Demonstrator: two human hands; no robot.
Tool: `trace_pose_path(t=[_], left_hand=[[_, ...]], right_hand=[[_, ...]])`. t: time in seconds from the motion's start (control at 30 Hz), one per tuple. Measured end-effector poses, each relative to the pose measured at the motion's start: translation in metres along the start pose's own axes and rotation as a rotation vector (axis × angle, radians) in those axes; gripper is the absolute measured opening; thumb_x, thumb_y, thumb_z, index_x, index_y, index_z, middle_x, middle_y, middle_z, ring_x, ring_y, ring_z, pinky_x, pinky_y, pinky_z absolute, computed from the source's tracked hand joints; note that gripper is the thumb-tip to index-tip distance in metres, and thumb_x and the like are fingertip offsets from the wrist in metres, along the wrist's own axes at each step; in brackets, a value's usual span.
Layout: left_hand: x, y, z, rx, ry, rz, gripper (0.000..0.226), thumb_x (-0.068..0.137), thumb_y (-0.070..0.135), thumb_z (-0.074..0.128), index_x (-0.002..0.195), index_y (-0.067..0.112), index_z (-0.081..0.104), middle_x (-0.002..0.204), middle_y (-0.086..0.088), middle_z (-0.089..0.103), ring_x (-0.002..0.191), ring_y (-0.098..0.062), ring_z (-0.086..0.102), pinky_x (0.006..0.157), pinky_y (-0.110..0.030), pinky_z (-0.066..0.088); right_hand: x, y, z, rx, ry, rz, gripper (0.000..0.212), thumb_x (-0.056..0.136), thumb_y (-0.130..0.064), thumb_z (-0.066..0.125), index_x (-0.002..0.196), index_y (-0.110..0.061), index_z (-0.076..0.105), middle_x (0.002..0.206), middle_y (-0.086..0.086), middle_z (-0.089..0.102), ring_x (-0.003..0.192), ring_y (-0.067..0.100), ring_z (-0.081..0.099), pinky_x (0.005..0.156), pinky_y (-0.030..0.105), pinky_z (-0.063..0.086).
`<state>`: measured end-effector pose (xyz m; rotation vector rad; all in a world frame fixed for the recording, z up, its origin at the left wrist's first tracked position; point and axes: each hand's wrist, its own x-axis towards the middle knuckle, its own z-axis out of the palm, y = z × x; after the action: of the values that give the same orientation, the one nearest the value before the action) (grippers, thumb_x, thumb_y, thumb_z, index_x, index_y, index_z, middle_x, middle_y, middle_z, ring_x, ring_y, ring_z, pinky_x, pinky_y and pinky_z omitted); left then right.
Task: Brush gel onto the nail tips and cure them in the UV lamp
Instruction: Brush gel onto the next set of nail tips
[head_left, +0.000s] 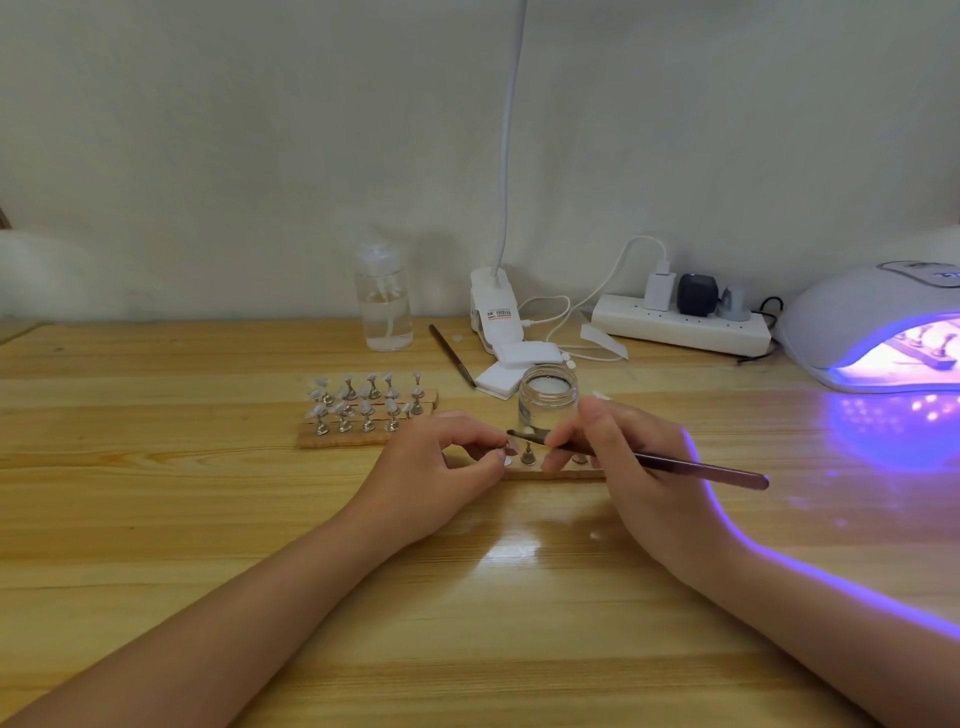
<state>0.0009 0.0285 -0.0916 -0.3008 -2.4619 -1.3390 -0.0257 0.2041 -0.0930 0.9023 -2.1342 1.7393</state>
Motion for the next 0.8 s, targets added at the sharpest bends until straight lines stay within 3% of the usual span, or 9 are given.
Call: trace_pose_path(t=[0.2,0.37,0.57,0.7,0.8], left_hand=[[0.001,0.0004,0.0011,0.025,0.02,0.008,0.029,0.082,0.004,0.064,0.078,0.033,0.065,0.072,0.019,0.061,0.067,0.012,0.053,0.054,-0.003,0.034],[0.0018,0.0008,0.0018,-0.047,0.0,0.001,0.024,0.081,0.001,0.064,0.082,0.025,0.069,0.075,0.011,0.065,0.068,0.002,0.058,0.052,-0.005,0.035],[0.0009,0.0021,0.002,-0.092,0.02,0.014,0.033,0.08,0.0,0.065,0.078,0.033,0.067,0.078,0.009,0.066,0.066,0.008,0.057,0.049,-0.004,0.035],[0.0008,0.0021,0.0022,-0.111,0.025,0.025,0.033,0.079,0.0,0.066,0.077,0.033,0.068,0.078,0.013,0.067,0.067,0.008,0.059,0.051,-0.004,0.036],[0.0013,0.0012,0.0022,-0.127,0.031,0.017,0.029,0.078,0.001,0.067,0.079,0.03,0.069,0.079,0.012,0.069,0.069,0.007,0.06,0.053,-0.004,0.037]], right_hand=[[-0.0023,-0.0009,-0.0004,0.104,0.029,-0.009,0.043,0.087,-0.043,0.042,0.063,-0.017,0.066,0.056,0.008,0.064,0.056,0.013,0.063,0.067,0.022,0.05],[0.0005,-0.0006,-0.001,0.005,0.043,-0.037,0.039,0.088,-0.041,0.036,0.071,-0.02,0.064,0.068,-0.002,0.067,0.071,0.012,0.063,0.068,0.015,0.042],[-0.0002,0.0023,-0.0002,0.036,0.013,-0.033,0.044,0.088,-0.042,0.038,0.07,-0.013,0.066,0.063,0.003,0.067,0.07,0.015,0.064,0.076,0.032,0.05],[-0.0023,0.0011,-0.0007,0.09,0.03,-0.052,0.045,0.087,-0.041,0.037,0.064,-0.015,0.065,0.057,0.007,0.064,0.058,0.014,0.063,0.07,0.026,0.05],[-0.0012,0.0013,-0.0012,0.062,0.059,-0.065,0.043,0.087,-0.04,0.036,0.067,-0.016,0.065,0.062,0.005,0.066,0.063,0.012,0.062,0.066,0.018,0.044]])
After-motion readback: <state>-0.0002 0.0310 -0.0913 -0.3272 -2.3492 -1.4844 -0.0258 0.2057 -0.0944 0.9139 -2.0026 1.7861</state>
